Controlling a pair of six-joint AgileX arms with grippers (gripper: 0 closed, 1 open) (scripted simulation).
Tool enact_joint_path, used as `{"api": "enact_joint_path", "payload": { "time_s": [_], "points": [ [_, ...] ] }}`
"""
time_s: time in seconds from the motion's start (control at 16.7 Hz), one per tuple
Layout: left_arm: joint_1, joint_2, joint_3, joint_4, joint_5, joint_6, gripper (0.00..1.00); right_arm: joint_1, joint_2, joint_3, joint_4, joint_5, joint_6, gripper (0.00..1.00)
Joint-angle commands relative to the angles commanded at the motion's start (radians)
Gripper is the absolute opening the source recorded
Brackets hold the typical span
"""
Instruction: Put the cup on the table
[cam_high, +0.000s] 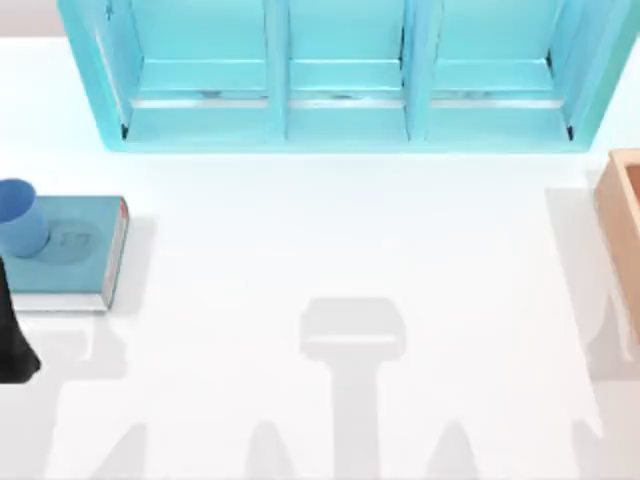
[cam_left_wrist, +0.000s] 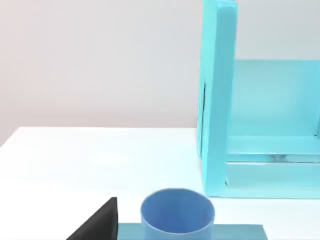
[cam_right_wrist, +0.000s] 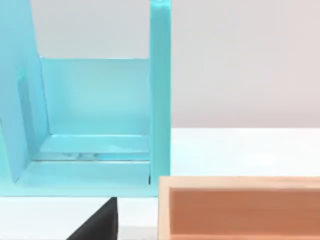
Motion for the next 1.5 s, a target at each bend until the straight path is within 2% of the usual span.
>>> {"api": "enact_joint_path", "payload": {
  "time_s": [0.3,0.6,1.02,1.5],
  "points": [
    [0.001,0.061,0.039,-0.059,-0.008,0.012,1.0,0.0,0.0,0.0,0.0,0.0,0.0,1.0],
    [0.006,0.355,0.262,-0.314,-0.038,0.041,1.0,0.0,0.0,0.0,0.0,0.0,0.0,1.0],
    [0.002,0.978,0.864,-0.791,-0.054,0.026,1.0,0.0,0.0,0.0,0.0,0.0,0.0,1.0],
    [-0.021,1.685,1.607,-1.271,-0.028,-0.023,1.0,0.0,0.0,0.0,0.0,0.0,0.0,1.0]
  ]
}}
